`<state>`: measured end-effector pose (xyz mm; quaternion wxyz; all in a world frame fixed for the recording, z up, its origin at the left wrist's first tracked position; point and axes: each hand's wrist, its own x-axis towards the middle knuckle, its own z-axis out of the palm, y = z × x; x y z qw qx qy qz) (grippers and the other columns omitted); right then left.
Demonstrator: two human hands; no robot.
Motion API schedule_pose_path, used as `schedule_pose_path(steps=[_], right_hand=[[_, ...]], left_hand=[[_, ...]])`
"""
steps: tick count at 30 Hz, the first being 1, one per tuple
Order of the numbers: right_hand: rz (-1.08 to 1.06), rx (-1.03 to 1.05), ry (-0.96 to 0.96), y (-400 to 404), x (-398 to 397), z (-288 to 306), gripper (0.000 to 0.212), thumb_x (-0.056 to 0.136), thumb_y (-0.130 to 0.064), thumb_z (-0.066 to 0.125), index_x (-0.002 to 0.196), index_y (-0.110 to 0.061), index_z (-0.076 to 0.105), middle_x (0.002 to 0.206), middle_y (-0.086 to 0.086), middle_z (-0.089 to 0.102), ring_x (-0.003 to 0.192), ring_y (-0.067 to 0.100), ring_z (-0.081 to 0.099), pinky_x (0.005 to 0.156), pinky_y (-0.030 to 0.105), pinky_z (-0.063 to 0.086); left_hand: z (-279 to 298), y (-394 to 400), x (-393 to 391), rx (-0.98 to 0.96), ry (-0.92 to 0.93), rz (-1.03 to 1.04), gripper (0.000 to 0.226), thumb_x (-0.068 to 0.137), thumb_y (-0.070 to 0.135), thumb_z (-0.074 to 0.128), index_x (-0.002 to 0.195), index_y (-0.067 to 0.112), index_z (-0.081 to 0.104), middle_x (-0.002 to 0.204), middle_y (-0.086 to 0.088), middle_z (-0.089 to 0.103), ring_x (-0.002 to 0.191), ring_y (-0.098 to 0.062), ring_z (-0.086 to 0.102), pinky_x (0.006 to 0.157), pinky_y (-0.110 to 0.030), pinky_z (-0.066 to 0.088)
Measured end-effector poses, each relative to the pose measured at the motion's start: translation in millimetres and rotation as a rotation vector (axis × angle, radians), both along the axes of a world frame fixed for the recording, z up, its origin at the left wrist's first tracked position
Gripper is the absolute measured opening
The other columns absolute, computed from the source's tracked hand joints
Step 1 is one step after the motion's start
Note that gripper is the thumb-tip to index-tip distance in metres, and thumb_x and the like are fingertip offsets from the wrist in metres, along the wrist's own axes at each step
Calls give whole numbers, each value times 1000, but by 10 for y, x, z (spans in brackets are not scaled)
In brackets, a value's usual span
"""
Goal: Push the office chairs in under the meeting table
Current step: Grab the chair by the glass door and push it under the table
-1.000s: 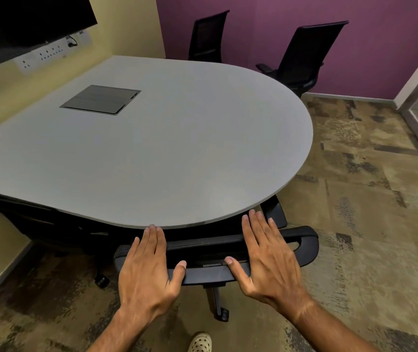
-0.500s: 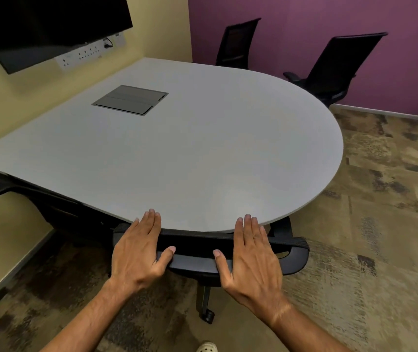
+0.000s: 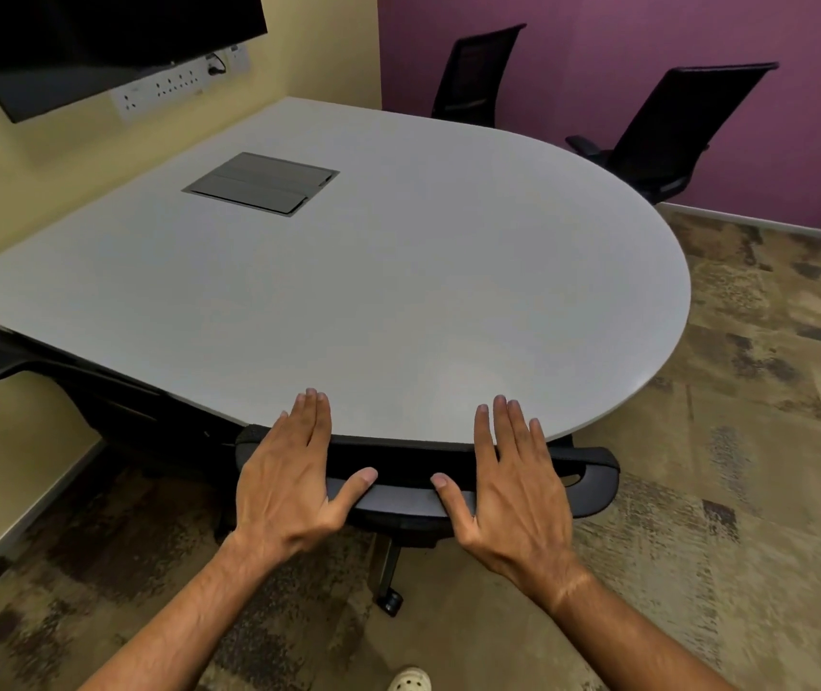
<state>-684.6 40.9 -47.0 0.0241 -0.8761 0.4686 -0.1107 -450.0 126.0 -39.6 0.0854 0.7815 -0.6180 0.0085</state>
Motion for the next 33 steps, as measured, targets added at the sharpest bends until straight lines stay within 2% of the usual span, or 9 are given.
schedule_pose_path(steps=[10,24,33], right_hand=[[41,-20,19,-161,-77,19,94,94,-73,20,154,-1,19,161,21,18,151,29,12,123,45,10],[77,-17,21,-359,-159,75,98,91,-77,16,153,-1,24,159,23,25,149,31,19,123,46,13],[86,-6,5,-323,-196,38,98,91,-77,13,155,-2,18,161,22,17,151,30,13,124,45,8]], left_hand=[[-72,-74,-85,1,18,45,107,84,83,7,154,3,6,161,-12,2,149,-18,2,121,-35,7],[-67,-147,-203,2,24,74,108,83,84,4,154,3,9,162,-14,8,151,-20,6,122,-35,8],[-79,-106,-230,12,12,76,107,83,84,3,155,4,5,162,-14,5,151,-19,3,121,-34,3]])
